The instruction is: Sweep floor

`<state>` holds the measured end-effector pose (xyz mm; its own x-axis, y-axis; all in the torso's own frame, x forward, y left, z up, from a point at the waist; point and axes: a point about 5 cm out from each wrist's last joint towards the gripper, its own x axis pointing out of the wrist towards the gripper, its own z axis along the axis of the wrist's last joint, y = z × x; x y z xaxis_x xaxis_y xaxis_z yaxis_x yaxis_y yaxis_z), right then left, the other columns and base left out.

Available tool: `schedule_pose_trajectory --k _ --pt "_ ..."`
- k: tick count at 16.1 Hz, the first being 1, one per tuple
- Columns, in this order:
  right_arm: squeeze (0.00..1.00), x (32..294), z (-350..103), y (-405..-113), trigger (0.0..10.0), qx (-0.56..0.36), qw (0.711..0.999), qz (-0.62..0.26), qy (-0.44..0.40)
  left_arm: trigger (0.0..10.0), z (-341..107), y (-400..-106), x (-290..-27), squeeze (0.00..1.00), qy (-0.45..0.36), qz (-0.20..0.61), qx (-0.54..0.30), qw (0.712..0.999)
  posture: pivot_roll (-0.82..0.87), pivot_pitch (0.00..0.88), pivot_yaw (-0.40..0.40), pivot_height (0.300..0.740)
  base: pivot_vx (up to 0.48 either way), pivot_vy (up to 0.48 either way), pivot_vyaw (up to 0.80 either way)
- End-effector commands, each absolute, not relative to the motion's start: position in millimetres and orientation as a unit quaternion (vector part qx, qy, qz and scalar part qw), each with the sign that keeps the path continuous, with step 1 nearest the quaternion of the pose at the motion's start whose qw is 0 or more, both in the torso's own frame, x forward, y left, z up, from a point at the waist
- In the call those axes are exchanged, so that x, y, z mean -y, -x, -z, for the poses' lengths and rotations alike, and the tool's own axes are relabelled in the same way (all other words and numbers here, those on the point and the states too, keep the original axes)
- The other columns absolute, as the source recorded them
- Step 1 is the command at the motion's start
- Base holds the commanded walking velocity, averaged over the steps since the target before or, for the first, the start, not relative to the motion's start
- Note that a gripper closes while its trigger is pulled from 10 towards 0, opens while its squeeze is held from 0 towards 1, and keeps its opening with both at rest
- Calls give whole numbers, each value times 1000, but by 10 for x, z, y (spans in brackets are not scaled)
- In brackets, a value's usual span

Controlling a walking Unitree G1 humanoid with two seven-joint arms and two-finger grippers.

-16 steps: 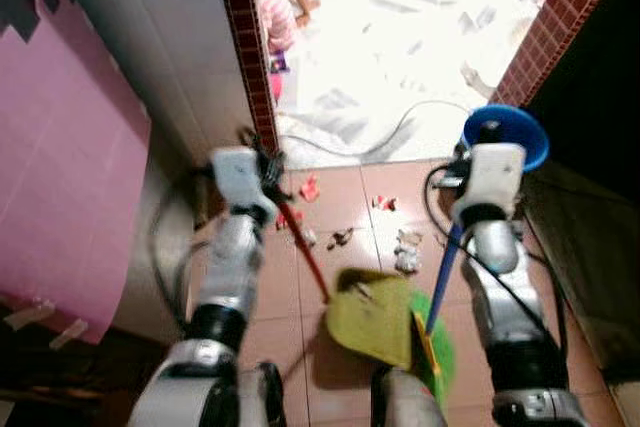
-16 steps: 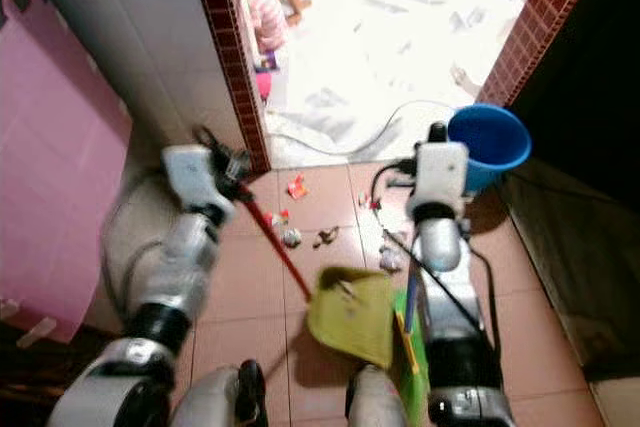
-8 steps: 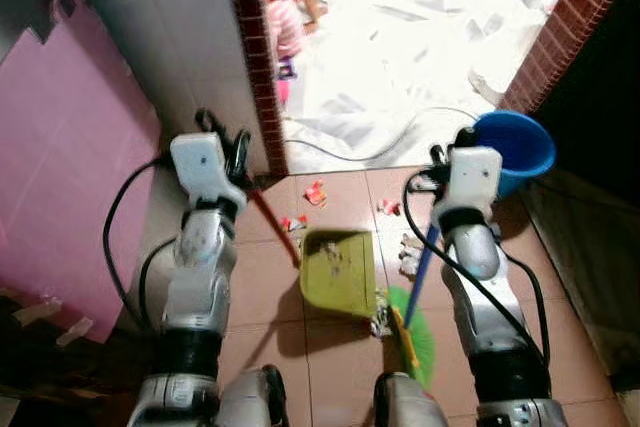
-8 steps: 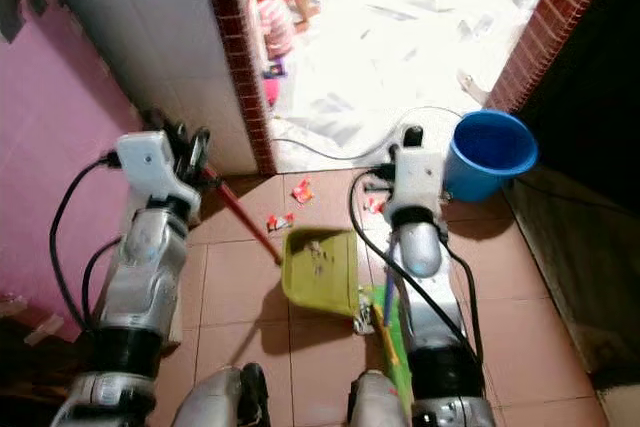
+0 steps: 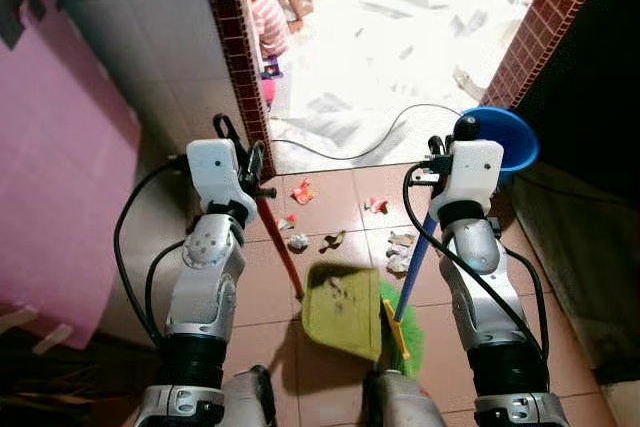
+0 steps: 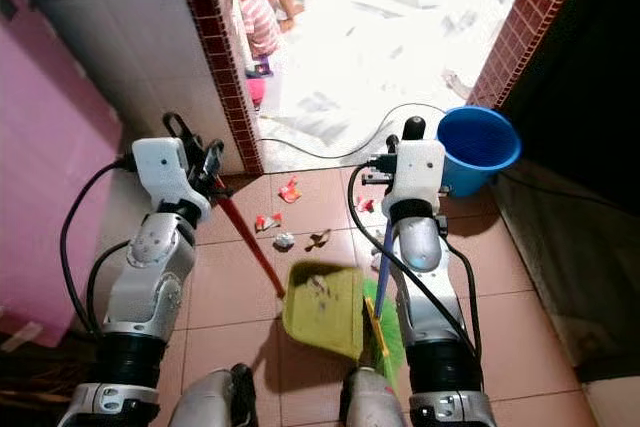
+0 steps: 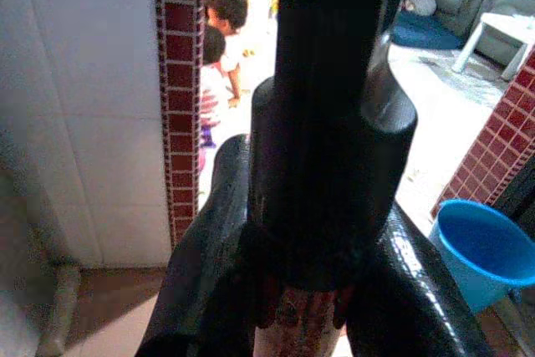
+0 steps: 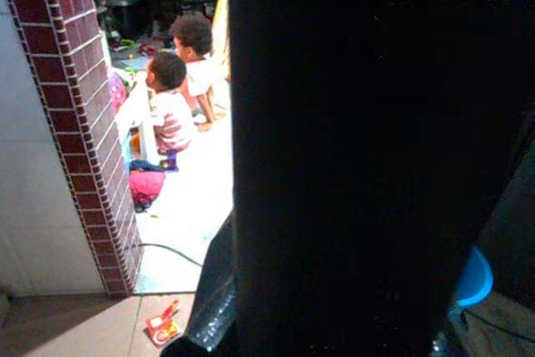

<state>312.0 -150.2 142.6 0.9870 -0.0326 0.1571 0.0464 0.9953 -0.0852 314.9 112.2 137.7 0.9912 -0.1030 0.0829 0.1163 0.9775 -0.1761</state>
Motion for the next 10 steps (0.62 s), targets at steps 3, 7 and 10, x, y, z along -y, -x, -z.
schedule_pose_trajectory --k 3,7,10 --pt "0 1511 -1565 -3142 10000 107 993 25 54 10000 -1533 -3153 -1089 0 101 60 64 991 -150 145 74 740 0 -324 0" --pt "0 1545 -1637 -3149 10000 125 989 30 72 10000 -1532 -3146 -1079 0 102 57 62 991 -152 145 72 740 0 -341 0" --pt "0 1568 -1665 -3155 10000 133 987 37 80 10000 -1543 -3154 -1071 0 102 57 63 991 -155 131 76 740 0 -341 0"
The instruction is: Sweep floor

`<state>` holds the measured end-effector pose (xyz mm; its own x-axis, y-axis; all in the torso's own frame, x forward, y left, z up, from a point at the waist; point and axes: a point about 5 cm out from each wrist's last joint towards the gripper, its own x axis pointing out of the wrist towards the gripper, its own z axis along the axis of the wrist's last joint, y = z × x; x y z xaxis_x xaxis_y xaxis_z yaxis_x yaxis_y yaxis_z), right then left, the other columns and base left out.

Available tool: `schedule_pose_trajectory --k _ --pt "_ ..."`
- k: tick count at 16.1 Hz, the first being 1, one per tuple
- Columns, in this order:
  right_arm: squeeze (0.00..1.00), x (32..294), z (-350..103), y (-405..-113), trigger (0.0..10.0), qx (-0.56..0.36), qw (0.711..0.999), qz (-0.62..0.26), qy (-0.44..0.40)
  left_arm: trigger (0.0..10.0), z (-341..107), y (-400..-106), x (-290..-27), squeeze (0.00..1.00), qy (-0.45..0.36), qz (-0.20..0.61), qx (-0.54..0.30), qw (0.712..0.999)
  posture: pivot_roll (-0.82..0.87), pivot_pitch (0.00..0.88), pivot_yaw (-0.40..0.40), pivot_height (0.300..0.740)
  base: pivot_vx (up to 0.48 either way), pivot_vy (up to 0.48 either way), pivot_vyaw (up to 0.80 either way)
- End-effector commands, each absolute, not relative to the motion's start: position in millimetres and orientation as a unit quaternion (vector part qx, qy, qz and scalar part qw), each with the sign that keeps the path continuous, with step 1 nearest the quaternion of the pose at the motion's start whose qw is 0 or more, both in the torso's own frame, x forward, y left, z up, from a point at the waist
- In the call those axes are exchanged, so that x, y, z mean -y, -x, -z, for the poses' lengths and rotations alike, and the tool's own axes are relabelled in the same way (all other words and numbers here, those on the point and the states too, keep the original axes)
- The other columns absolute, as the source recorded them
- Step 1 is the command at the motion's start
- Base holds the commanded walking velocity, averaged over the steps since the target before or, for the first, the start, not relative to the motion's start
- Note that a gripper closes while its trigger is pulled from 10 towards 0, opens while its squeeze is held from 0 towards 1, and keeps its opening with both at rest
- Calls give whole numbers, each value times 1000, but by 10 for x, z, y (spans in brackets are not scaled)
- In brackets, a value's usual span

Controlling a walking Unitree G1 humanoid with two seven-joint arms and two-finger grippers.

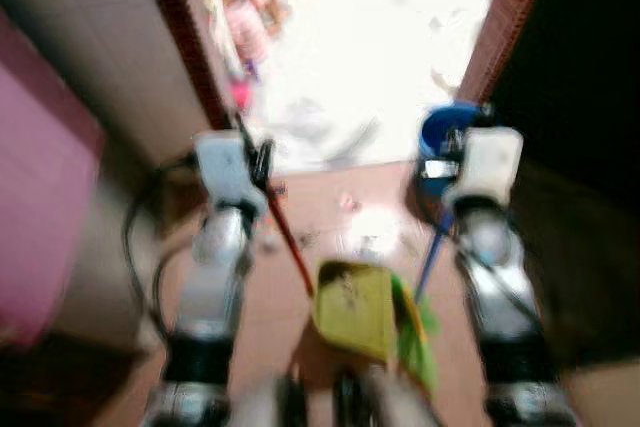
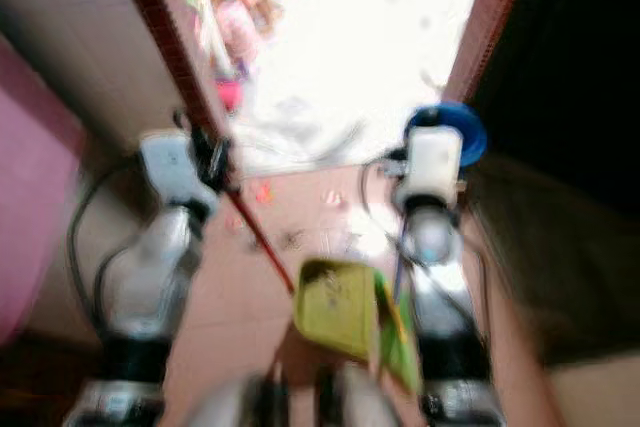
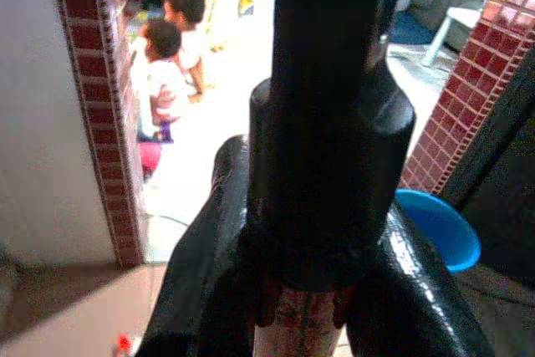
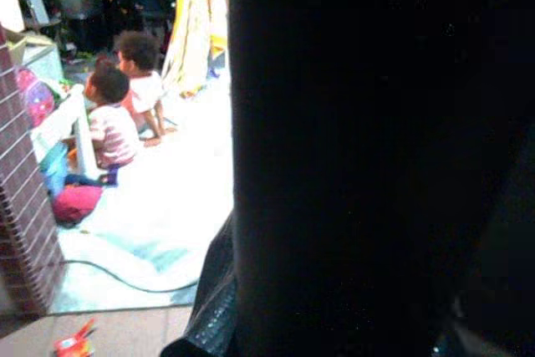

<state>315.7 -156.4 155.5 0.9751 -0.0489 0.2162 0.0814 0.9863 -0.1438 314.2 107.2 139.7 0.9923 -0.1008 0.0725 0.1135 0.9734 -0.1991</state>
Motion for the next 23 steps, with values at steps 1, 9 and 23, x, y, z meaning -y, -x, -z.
schedule_pose_trajectory --k 1,9,23 --pt "0 1569 -1665 -3156 10000 134 987 37 82 10000 -1553 -3162 -1070 0 100 56 65 991 -155 128 76 740 0 -337 0" --pt "0 1625 -1619 -3156 10000 127 987 37 93 10000 -1603 -3197 -1189 0 103 8 82 991 -158 110 63 740 0 -207 0" --pt "0 1661 -1571 -3173 10000 113 987 45 105 10000 -2382 -3498 -1663 0 97 -76 205 971 -166 125 65 740 0 0 -196"
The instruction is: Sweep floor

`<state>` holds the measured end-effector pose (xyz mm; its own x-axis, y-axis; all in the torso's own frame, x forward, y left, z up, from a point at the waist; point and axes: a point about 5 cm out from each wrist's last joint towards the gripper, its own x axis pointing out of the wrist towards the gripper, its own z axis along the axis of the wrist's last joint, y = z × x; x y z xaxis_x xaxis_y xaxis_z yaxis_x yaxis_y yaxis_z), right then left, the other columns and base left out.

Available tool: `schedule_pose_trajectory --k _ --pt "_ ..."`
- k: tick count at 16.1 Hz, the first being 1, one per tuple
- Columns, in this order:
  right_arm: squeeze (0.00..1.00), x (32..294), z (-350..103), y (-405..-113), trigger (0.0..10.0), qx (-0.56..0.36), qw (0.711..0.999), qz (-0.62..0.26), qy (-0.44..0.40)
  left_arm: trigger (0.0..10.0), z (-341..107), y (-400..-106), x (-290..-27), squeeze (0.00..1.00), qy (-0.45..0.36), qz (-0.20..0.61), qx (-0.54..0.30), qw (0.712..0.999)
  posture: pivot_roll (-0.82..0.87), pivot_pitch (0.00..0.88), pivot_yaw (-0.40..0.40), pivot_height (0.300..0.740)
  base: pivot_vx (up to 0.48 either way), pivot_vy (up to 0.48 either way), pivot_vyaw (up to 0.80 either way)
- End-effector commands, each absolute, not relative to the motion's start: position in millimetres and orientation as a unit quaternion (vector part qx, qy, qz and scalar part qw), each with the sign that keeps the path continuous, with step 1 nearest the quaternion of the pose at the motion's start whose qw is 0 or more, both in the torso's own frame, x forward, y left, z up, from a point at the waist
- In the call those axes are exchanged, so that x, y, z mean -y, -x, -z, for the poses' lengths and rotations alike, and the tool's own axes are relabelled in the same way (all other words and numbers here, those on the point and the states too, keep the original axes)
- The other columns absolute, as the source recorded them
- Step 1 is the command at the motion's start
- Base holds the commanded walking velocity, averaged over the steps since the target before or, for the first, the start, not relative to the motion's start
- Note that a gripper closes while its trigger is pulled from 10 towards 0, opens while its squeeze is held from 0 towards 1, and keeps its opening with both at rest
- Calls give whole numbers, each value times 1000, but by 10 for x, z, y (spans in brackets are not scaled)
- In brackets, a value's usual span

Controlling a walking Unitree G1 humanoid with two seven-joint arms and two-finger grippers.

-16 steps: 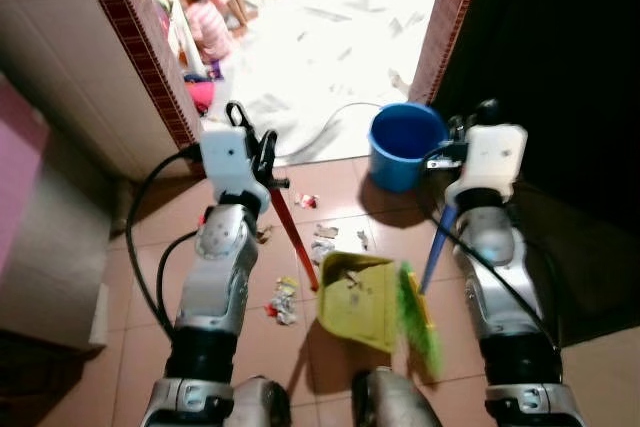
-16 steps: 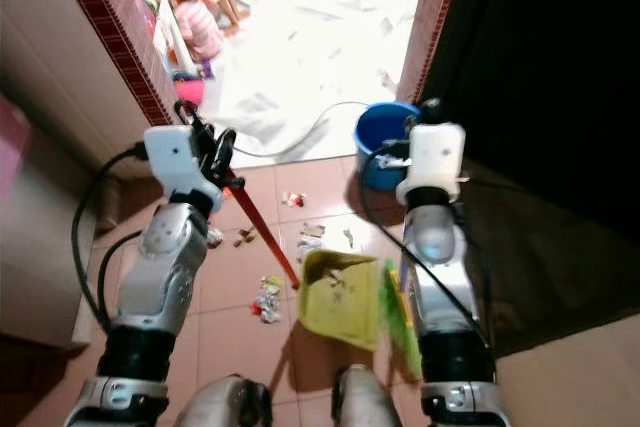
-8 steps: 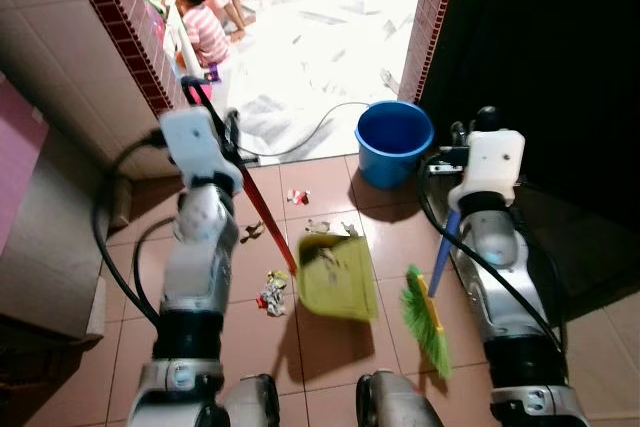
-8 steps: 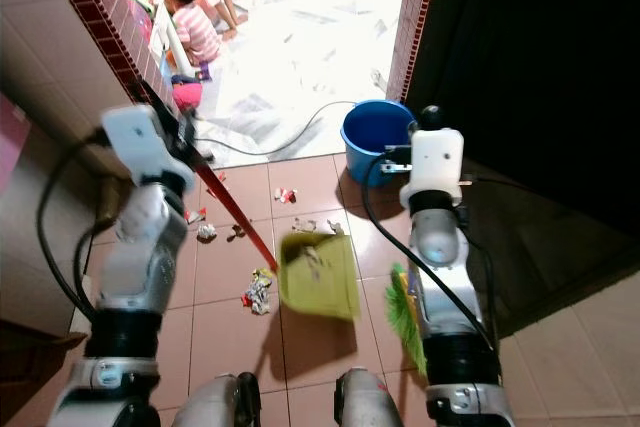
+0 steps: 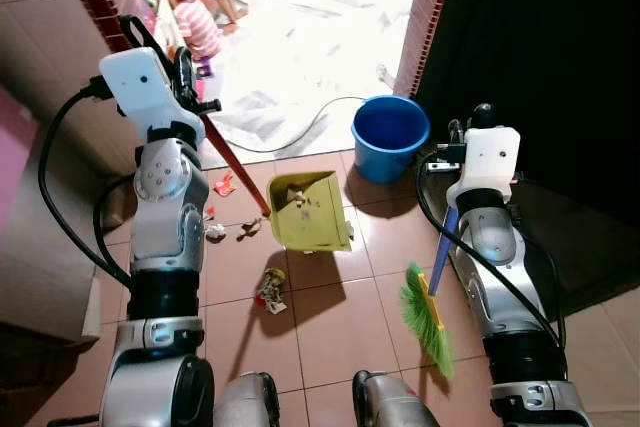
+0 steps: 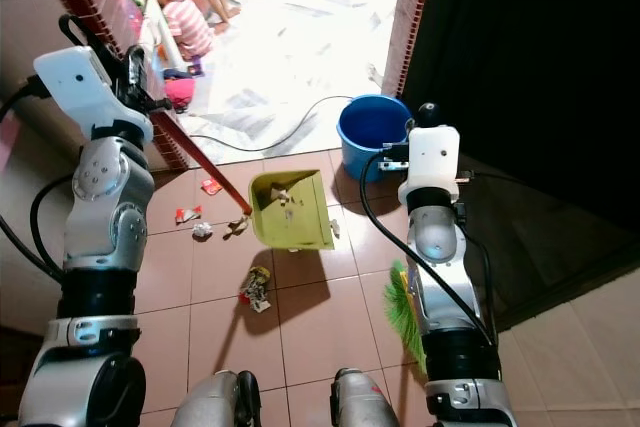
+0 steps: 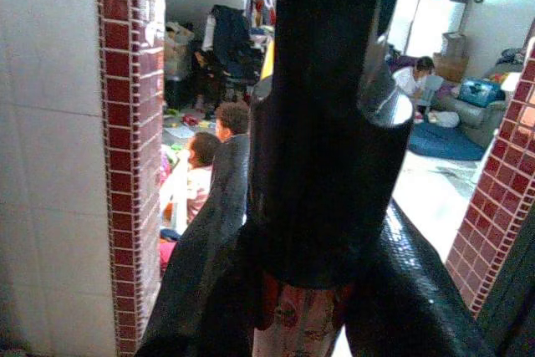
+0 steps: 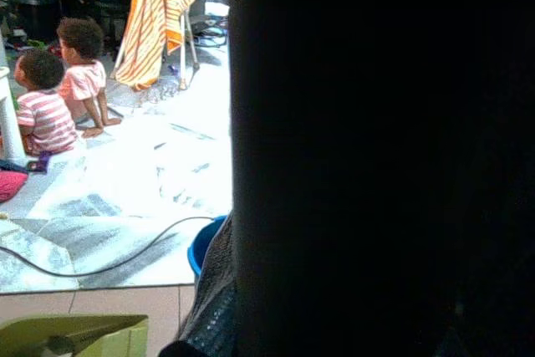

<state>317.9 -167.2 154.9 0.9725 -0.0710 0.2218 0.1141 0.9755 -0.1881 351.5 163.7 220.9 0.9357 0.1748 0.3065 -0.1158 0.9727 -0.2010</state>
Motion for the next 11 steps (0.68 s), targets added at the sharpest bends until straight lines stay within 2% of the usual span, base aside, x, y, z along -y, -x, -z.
schedule_pose_trajectory --k 1,4,5,9,11 --pt "0 1652 -1556 -3170 10000 110 987 43 105 10000 -2537 -3522 -1715 0 103 -90 227 964 -167 125 65 740 0 0 -425" --pt "0 1649 -1543 -3169 10000 107 988 39 106 10000 -2756 -3563 -1764 0 114 -97 261 954 -167 126 64 740 82 0 0" --pt "0 1641 -1540 -3176 10000 106 988 36 106 10000 -2813 -3580 -1773 0 117 -96 269 951 -168 126 63 740 424 0 0" --pt "0 1622 -1530 -3177 10000 104 988 33 105 10000 -2839 -3599 -1765 0 122 -94 274 949 -168 124 62 740 457 0 -748" --pt "0 1587 -1530 -3181 10000 105 989 25 106 10000 -2827 -3603 -1732 0 128 -90 274 949 -168 122 59 740 472 0 0"
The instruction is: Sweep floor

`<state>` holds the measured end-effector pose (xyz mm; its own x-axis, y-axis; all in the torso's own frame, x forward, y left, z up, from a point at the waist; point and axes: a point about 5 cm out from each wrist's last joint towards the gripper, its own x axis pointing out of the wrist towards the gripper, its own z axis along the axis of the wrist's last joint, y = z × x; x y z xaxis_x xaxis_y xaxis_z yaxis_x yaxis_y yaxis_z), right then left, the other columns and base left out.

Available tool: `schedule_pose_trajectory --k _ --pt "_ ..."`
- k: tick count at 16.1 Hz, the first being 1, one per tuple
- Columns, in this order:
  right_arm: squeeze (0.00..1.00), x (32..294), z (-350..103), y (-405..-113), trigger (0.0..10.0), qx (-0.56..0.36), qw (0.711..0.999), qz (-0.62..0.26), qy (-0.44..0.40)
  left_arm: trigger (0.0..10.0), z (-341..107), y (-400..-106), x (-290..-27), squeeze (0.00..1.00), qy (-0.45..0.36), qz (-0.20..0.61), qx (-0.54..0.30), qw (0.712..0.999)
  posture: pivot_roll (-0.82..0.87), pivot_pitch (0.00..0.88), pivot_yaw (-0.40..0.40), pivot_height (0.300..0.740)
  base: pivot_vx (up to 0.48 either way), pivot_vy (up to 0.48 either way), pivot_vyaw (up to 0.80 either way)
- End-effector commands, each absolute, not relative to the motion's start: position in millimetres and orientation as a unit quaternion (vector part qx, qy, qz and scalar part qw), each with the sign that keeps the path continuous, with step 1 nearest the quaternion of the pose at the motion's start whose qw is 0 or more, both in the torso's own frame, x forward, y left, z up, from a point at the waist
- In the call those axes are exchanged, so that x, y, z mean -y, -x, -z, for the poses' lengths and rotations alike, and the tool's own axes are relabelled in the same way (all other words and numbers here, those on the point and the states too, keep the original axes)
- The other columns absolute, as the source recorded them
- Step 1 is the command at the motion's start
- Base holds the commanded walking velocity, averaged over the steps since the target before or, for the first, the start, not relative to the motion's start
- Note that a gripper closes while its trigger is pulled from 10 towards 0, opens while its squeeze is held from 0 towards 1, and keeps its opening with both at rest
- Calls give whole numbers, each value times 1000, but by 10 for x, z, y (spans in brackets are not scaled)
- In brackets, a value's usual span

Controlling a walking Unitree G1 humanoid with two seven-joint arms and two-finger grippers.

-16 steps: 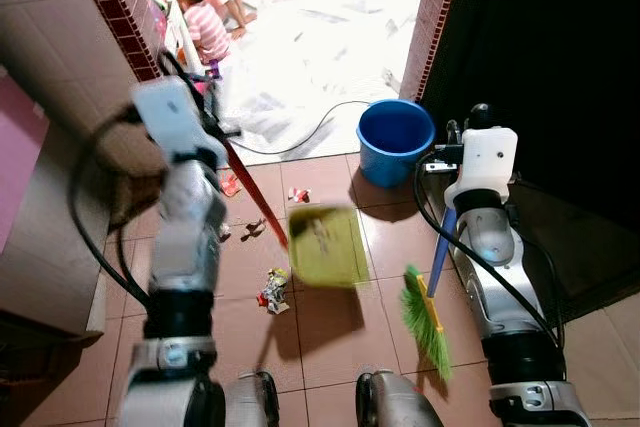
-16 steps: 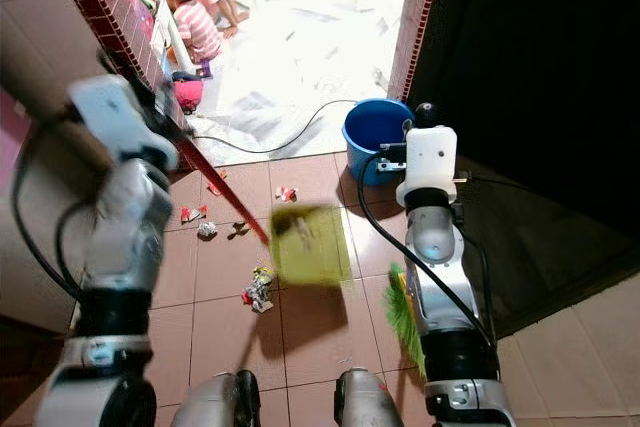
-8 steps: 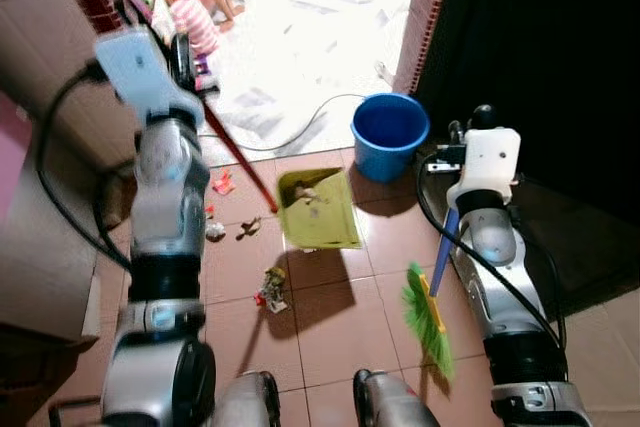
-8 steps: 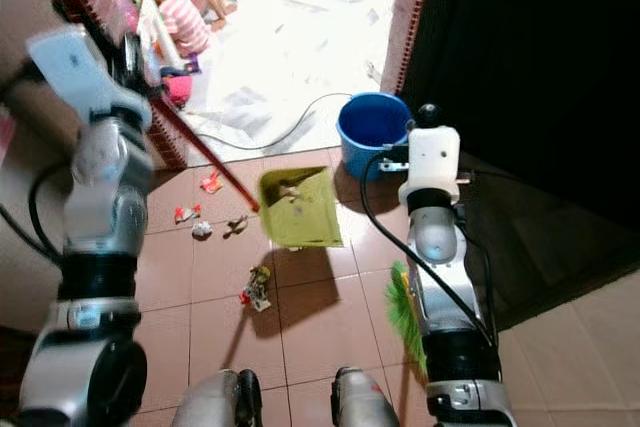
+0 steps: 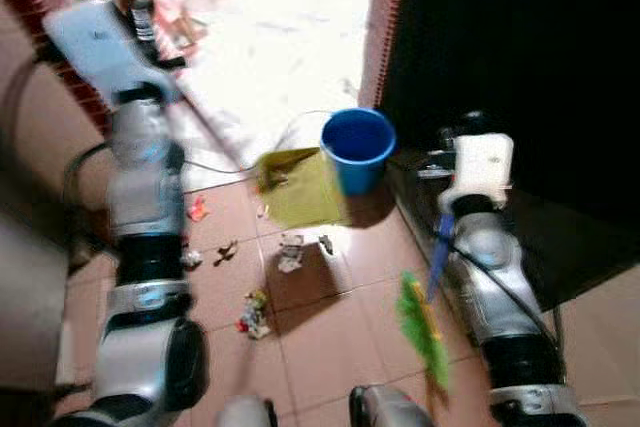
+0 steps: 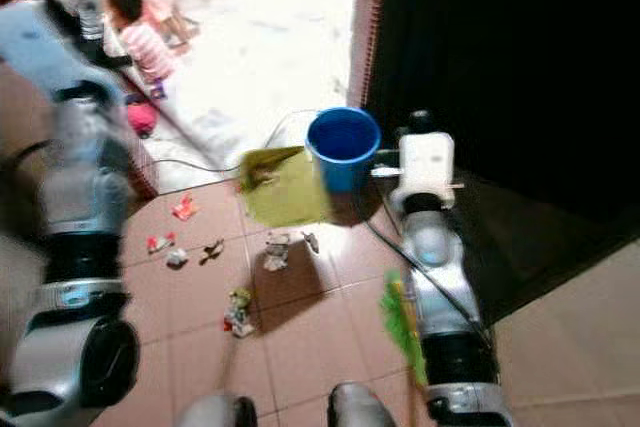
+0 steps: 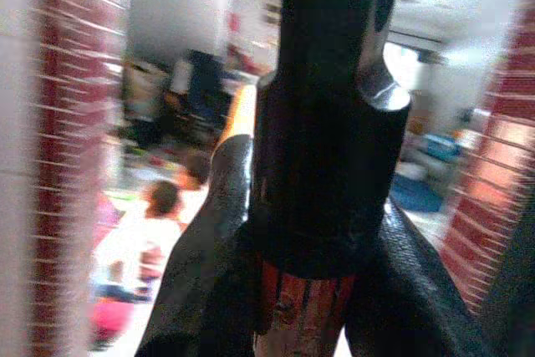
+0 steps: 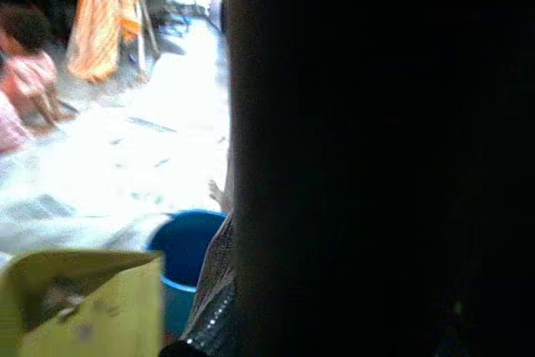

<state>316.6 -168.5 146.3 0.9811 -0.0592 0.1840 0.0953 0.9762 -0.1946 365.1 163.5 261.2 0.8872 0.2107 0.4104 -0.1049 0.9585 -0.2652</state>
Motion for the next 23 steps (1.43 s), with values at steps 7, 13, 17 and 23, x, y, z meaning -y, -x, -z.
schedule_pose_trajectory --k 7,13,17,23 --pt "0 1558 -1506 -3179 10000 102 989 15 106 10000 -2909 -3617 -1738 0 135 -95 285 944 -166 120 59 740 473 0 0" --pt "0 1521 -1494 -3180 10000 101 989 4 108 10000 -2941 -3632 -1743 0 137 -110 291 941 -166 119 59 740 459 0 0" --pt "0 1498 -1478 -3183 10000 100 989 -2 107 10000 -3095 -3668 -1721 0 121 -108 319 934 -163 119 60 740 454 0 0" --pt "0 1505 -1473 -3180 10000 97 990 -5 106 10000 -3208 -3690 -1688 0 81 -120 351 925 -172 133 60 740 446 0 0"
